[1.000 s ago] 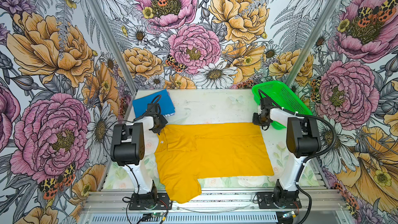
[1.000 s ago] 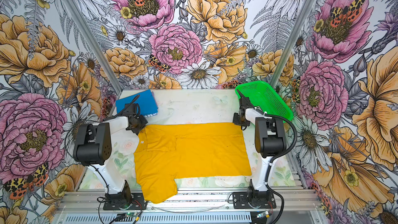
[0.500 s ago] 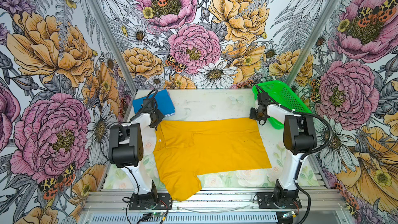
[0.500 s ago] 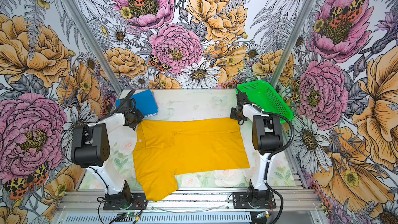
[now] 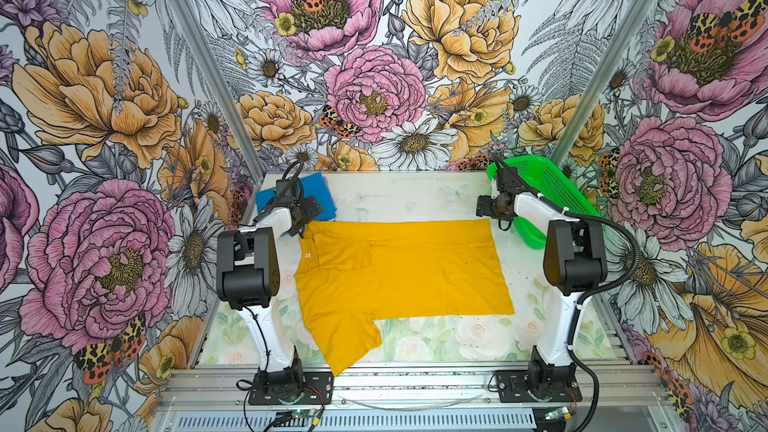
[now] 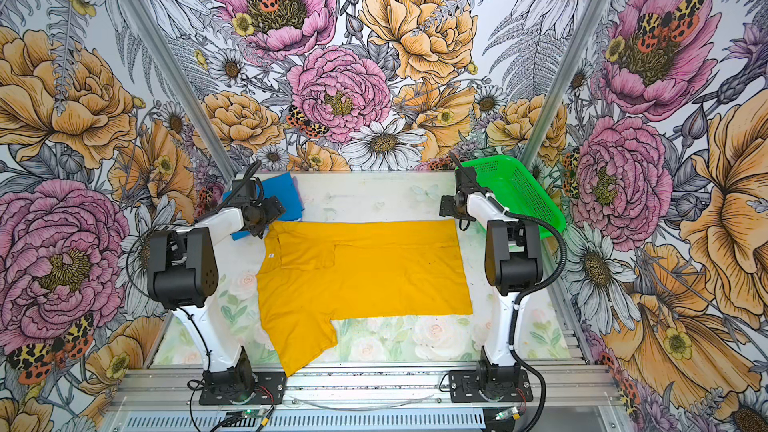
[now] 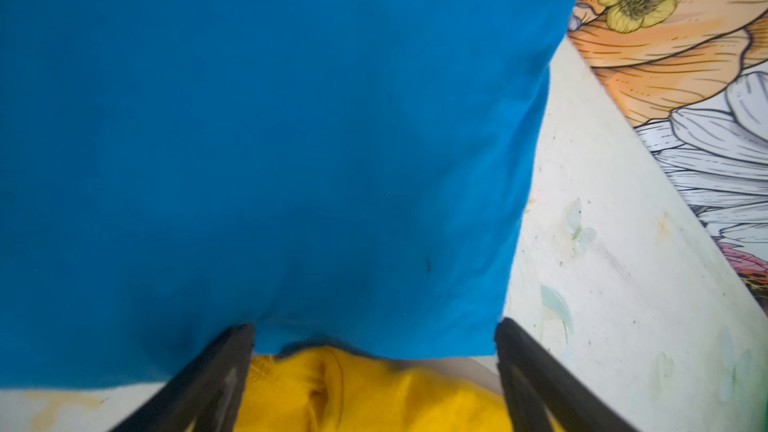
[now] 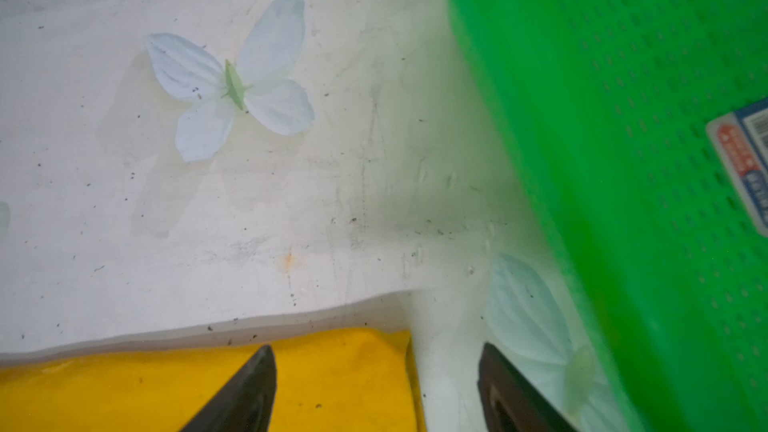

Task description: Fold and stack the t-shirts

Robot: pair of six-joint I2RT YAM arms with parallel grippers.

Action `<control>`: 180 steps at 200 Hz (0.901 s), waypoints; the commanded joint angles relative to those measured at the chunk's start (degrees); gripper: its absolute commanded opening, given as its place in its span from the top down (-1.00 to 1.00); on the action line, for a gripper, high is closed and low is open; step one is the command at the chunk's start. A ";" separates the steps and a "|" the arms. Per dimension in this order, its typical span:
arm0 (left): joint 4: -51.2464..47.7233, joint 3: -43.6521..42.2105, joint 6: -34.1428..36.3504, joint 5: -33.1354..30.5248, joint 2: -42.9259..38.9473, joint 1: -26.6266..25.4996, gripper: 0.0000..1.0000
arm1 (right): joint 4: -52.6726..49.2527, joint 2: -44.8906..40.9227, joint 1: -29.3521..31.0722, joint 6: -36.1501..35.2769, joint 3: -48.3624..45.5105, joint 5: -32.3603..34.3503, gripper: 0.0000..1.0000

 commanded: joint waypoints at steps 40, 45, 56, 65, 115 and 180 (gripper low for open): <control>-11.56 -11.11 -3.74 -8.08 -18.65 2.33 -0.97 | 0.42 -19.93 6.36 -0.47 -13.46 -1.18 -0.99; -12.99 -12.35 -3.80 -8.12 -19.88 2.19 -0.98 | 0.39 -21.50 6.81 -0.28 -14.86 -1.21 -0.99; -15.98 -15.11 -3.95 -8.07 -23.31 1.38 -0.97 | 0.33 -24.52 7.70 0.39 -17.54 -1.33 -0.99; -18.30 -17.45 -4.33 -8.17 -26.03 0.18 -0.98 | 0.33 -26.72 8.42 0.88 -19.89 -1.85 -0.99; -27.53 -31.74 -14.45 -7.85 -47.03 -13.53 -0.97 | 0.15 -34.25 10.94 2.23 -28.47 -2.80 -0.99; -38.84 -36.24 -28.95 -10.46 -48.03 -47.25 -0.95 | 0.16 -33.55 10.99 1.40 -30.25 -2.61 -0.99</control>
